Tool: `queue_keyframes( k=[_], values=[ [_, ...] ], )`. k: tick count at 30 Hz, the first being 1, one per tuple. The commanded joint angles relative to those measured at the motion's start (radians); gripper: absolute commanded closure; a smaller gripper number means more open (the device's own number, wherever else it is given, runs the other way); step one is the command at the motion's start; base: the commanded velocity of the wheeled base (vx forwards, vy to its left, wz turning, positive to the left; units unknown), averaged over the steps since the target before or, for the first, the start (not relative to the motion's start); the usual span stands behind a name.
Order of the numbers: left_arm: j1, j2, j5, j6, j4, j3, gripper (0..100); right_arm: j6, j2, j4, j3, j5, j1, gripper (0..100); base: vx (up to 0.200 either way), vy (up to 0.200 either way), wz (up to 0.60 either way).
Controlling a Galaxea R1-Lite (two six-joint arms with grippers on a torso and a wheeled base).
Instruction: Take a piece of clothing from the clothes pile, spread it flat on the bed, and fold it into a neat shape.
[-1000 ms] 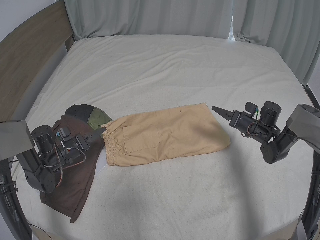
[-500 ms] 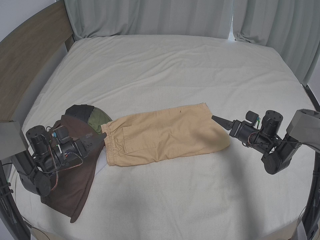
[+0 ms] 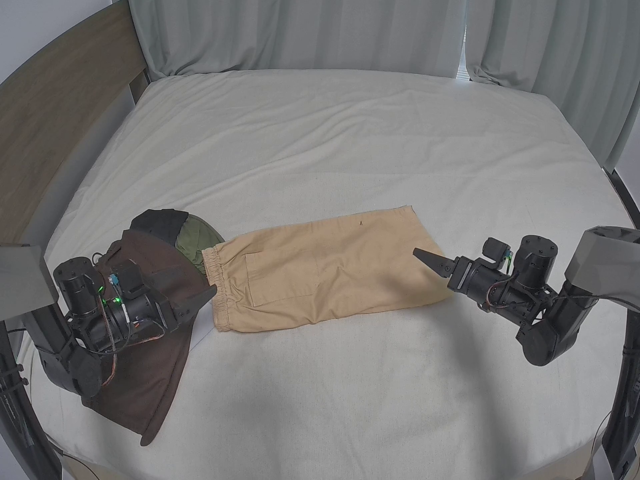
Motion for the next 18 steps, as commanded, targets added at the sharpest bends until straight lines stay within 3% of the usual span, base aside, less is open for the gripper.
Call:
queue_keyframes(
  k=[1,18],
  values=[
    [0.001,0.013,-0.003,0.003,0.0,0.001,0,0.001,0.031,-0.002,0.043,-0.011,0.008,0,0.0,0.0,0.0],
    [-0.001,0.042,-0.004,-0.006,-0.001,-0.008,0,0.001,0.191,-0.057,0.072,-0.014,-0.006,0,0.0,0.0,0.0]
  ],
)
